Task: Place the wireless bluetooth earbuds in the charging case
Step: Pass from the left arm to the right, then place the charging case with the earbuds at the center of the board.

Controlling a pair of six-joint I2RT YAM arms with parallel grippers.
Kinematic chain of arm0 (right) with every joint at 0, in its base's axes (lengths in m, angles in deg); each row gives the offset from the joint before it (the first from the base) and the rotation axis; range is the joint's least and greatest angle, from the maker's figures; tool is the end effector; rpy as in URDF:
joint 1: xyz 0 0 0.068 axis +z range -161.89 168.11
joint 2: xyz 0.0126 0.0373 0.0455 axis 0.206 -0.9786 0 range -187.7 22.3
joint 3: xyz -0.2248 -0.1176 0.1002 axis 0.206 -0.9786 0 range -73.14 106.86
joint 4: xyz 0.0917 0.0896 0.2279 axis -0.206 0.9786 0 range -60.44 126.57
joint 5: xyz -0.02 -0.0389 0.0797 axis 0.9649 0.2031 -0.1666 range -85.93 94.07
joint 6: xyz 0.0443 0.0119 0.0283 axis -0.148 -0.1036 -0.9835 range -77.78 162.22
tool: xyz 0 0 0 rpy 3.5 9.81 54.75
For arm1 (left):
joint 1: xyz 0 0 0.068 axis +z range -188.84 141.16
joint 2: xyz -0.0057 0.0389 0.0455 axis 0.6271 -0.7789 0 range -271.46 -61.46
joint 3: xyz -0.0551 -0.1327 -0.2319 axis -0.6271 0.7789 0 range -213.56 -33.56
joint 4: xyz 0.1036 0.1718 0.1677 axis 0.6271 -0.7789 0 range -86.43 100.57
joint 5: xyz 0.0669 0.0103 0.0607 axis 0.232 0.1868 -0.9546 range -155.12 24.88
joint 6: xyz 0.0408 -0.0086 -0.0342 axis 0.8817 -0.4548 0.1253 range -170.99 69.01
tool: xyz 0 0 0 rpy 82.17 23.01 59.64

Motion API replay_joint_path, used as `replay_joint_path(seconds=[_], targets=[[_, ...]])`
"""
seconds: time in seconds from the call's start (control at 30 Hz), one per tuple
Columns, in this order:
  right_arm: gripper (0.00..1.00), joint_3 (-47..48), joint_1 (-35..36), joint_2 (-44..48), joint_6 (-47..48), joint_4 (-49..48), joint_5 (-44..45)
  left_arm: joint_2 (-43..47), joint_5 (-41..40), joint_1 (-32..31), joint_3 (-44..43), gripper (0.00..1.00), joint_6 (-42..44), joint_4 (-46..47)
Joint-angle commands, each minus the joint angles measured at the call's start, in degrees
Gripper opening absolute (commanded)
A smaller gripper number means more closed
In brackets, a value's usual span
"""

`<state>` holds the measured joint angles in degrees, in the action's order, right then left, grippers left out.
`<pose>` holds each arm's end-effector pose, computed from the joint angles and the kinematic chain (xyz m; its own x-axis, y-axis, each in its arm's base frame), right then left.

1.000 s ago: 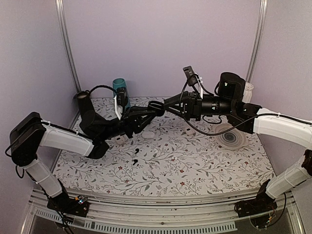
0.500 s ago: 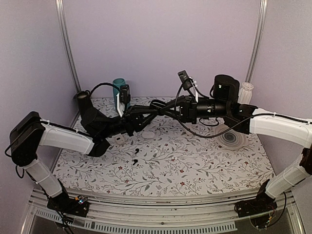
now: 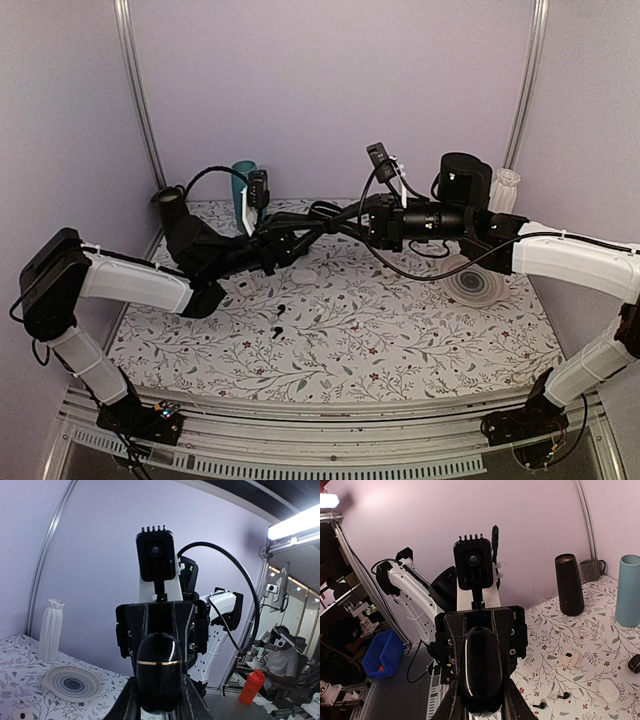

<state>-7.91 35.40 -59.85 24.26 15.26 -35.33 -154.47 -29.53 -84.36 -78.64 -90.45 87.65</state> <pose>0.2122 0.2632 0.3565 -0.3371 -0.0139 -0.9414 -0.9397 0.0658 0.3355 0.2182 -0.2517 0.2856 -0.3316 -0.3999 -0.8545 0.9398 -0.0609 -0.3362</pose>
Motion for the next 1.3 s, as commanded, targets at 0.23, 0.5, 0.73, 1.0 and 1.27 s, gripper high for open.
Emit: replay_joint_path(seconds=[0.23, 0.5, 0.73, 1.0, 1.27], targets=[[0.03, -1.25, -0.19, 0.4, -1.98, -2.53, 4.51, 4.0, -6.23, 1.05, -2.2, 0.88, 7.48, -16.85], [0.03, -5.48, -5.91, 2.57, -4.86, -3.87, 7.16, 9.93, -15.79, 1.42, -0.14, 0.96, 14.13, -30.4], [0.03, -11.86, -11.53, 3.84, -9.2, -4.02, 10.93, 16.87, -39.31, 2.58, -2.77, 0.96, 21.41, -56.55], [0.03, -16.16, -18.28, 0.45, -12.55, -1.99, 13.63, 22.89, -47.37, 3.72, -2.08, 0.96, 19.68, -66.57], [0.03, -12.68, -21.24, -6.01, -11.78, 2.71, 19.82, 19.61, -39.8, 4.67, -4.23, 0.96, 15.08, -71.57]])
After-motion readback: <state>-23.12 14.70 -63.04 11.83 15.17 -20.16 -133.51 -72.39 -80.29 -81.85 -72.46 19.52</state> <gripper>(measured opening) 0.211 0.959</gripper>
